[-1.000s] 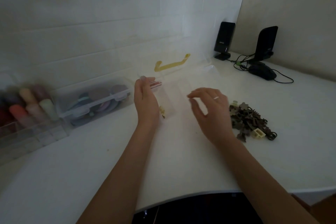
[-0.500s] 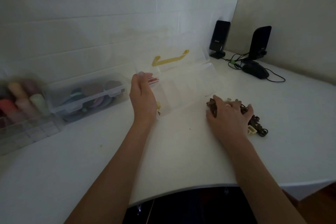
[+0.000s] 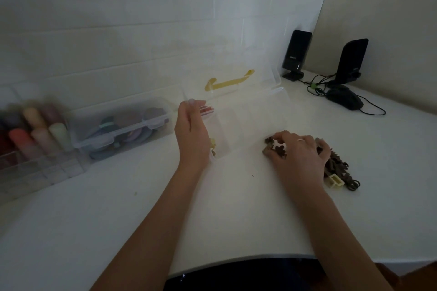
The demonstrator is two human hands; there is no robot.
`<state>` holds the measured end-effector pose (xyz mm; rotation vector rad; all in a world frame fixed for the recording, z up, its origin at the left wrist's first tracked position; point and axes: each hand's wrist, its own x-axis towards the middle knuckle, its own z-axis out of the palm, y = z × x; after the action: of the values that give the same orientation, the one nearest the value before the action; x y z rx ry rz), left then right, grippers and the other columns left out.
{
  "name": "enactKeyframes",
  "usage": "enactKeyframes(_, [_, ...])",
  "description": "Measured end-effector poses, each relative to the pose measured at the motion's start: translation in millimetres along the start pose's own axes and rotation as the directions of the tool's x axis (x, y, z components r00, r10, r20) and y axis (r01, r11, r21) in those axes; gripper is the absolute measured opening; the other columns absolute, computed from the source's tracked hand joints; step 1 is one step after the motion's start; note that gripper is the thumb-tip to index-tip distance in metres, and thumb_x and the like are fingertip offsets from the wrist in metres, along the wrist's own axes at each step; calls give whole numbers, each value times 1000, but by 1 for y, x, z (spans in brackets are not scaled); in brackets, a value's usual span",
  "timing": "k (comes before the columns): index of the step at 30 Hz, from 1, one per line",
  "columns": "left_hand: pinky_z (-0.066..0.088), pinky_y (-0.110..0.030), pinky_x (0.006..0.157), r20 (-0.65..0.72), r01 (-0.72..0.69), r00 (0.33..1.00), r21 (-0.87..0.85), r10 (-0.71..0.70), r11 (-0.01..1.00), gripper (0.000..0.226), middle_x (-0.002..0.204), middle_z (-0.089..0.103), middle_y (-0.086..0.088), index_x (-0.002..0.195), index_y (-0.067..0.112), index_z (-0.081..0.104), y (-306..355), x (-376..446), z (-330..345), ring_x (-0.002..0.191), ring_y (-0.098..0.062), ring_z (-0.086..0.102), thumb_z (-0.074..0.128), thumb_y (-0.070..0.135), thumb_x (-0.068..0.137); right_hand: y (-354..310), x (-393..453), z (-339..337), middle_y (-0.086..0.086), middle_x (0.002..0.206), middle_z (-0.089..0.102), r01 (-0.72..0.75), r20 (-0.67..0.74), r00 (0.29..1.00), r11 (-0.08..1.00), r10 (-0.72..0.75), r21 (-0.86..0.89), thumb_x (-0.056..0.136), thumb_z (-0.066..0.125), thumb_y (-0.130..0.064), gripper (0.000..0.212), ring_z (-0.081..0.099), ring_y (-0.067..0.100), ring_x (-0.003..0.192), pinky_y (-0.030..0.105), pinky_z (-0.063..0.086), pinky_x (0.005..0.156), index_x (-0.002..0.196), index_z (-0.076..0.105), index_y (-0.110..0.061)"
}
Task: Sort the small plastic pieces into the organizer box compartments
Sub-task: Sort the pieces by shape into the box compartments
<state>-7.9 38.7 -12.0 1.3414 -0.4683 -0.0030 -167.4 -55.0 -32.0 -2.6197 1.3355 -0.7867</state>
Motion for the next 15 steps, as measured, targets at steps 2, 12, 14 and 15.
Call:
enactKeyframes(2, [43,-21,80,5,-13,1000,8,13,1000,31,86,61,15,83,28,54,0,-1,0,77,13,56,32,27,103,-1,-1,0,-10,118,62,30,29,999,998,-29,-47,88,55,-47,29,42,19,121,49,0,111,114,58,-36])
enactKeyframes(12, [46,-25,83,14,-21,1000,23,20,1000,31,85,61,16,85,26,55,1,-1,-1,76,14,56,30,27,104,-10,-8,-4,-20,65,46,193,-97,980,954,-175,230,80,71,-31,14,54,14,83,41,25,100,83,58,-26])
enactKeyframes(14, [47,-29,87,7,-16,1000,30,16,999,32,86,62,17,83,28,55,1,-1,-1,77,14,57,30,28,104,-12,-9,-4,-19,71,52,250,-143,966,921,-216,299,80,72,-30,17,50,8,75,38,29,94,84,55,-26])
enactKeyframes(15, [47,-31,88,5,-14,1000,35,14,999,32,86,62,17,83,29,55,1,-1,-1,77,14,57,30,28,104,-12,-10,-5,-18,74,55,269,-168,960,905,-225,329,80,72,-30,19,49,6,72,36,29,93,84,53,-27])
